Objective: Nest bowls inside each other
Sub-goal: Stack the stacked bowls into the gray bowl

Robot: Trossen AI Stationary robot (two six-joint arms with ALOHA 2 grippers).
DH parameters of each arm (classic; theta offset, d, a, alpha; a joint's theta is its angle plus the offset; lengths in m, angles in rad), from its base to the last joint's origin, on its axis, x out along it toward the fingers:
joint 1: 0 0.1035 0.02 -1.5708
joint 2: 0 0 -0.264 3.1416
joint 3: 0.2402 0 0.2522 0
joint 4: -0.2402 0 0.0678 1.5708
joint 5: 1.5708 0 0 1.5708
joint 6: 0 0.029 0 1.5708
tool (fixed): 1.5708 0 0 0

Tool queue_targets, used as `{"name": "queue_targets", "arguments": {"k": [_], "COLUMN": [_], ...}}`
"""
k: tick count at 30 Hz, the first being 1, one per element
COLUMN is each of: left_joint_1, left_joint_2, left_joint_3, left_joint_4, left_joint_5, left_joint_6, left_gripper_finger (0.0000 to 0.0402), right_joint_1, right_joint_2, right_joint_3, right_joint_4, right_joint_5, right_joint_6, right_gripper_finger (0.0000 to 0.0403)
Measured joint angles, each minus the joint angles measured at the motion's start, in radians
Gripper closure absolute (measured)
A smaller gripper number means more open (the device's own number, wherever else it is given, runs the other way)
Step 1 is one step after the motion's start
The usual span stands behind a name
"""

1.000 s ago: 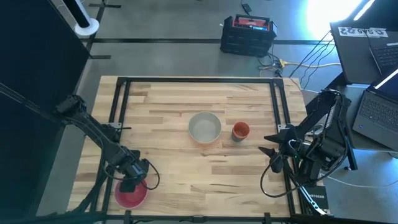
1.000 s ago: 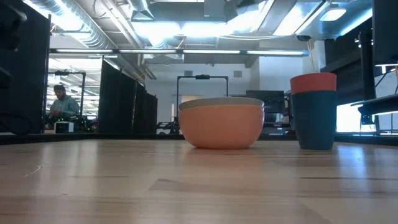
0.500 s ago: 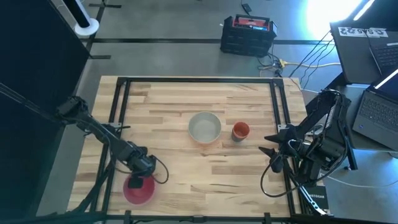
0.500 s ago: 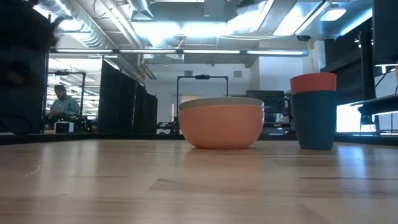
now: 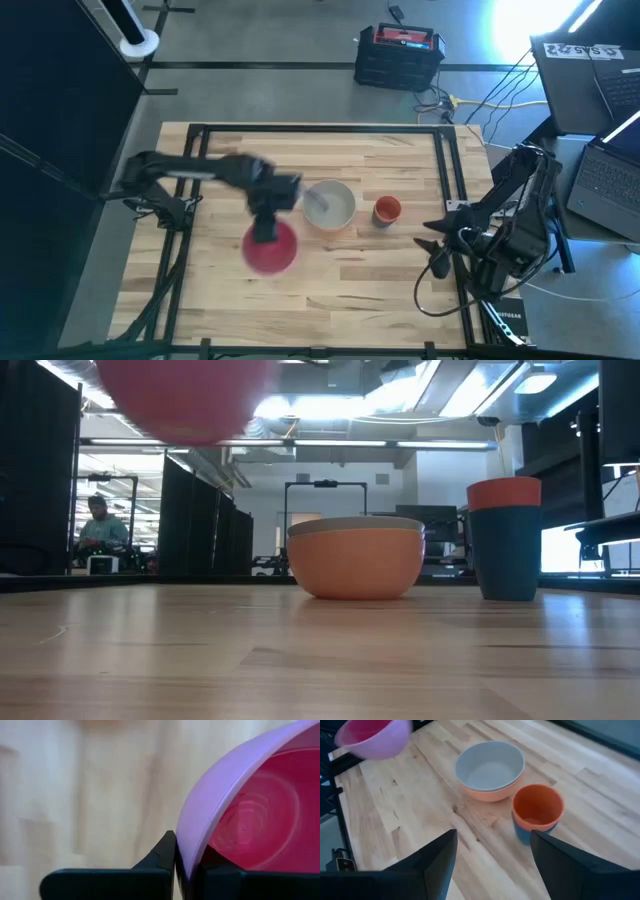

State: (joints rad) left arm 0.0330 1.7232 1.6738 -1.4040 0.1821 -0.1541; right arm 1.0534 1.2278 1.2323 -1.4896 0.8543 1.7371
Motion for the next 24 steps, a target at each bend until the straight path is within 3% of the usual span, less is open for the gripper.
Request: {"name": "queue_targets", "arguments": {"k": [13, 24], "left_joint_1": [0.288, 0.273], "left_joint_2": [0.524, 0.668], "left_joint_3": [0.644, 0.642], "left_joint_4": [0.036, 0.017], "left_joint_5": [-0.044, -0.040], "left_joint_6": [0.226, 0.301], "left_gripper_finger": [0.0402, 0.0401], "right_joint_1": [0.000, 0.000], "right_joint_2": [0.000, 0.000], "right_joint_3": [-0.179, -0.180], "right_joint_4": [0.289, 0.290], "right_joint_5": [-0.001, -0.035], "right_joint_6": [0.041, 0.066], "right_gripper_finger": [0.0166, 0.0166]}}
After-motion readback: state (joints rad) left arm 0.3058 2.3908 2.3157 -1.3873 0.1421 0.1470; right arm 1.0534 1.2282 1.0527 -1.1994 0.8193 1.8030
